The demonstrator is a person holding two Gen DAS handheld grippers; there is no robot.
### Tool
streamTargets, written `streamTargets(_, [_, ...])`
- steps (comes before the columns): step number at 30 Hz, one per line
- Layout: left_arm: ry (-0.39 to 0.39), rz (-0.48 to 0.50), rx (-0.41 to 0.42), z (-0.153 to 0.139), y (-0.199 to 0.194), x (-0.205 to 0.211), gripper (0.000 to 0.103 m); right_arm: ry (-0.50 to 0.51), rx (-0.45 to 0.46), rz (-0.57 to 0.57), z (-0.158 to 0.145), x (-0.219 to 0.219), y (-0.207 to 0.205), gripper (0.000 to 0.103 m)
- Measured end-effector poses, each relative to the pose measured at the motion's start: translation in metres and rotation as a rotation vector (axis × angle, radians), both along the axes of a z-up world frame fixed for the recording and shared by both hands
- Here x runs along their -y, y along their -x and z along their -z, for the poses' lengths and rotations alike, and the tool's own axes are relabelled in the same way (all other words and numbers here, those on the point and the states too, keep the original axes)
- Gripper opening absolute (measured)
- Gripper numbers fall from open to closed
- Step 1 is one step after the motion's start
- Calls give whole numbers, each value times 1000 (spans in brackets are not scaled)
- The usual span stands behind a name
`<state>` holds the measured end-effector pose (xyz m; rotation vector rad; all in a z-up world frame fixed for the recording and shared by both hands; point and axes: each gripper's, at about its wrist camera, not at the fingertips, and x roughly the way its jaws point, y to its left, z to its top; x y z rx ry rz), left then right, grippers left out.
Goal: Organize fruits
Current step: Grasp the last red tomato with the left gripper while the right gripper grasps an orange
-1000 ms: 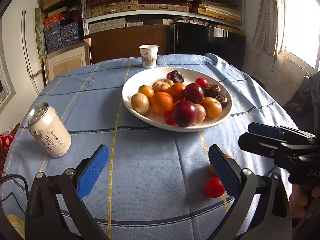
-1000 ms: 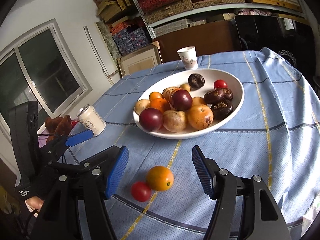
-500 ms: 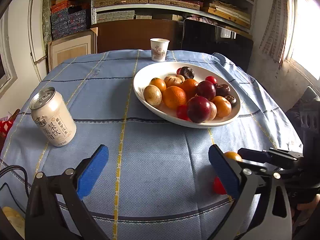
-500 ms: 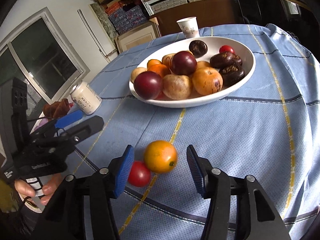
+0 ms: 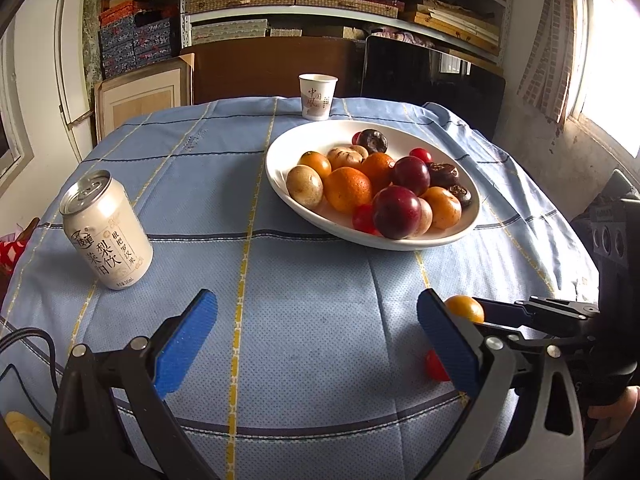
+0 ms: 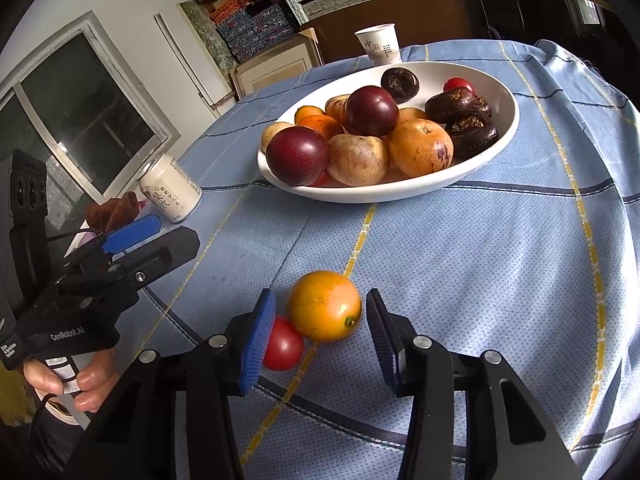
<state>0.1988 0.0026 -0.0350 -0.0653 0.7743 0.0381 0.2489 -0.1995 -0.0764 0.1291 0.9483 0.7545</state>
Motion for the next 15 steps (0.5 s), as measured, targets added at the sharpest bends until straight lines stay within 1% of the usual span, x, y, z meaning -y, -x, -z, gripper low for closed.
streamTargets(1, [-2,2,-1,0,0,1,98,1,3,1,0,0,0,43])
streamTargets(2, [-4,4,-2,1,0,1,98,6,5,5,0,0,-1,39])
streamTargets(6, [-7,8,-3,2,0,3,98,-20,-22,23,0,6,-4,39])
streamTargets(7, [-9,9,-6,2,0,3,98,-26,-17,38,-3,9,-5,39])
streamTargets(10, [-10,27,-23,7,-1,8,98,-14,36,88,-12,19,-4,39])
streamTargets(11, [-7,42,-32,10,-2,12,98,-9,53,103,-15,23,-2,39])
streamTargets(13, [-3,105,-57,16,-2,26,98,-5,83,131,-21,30,0,39])
streamTargets(15, [-32,173,-58,20,-1,43,98,-5,111,153,-26,38,4,39])
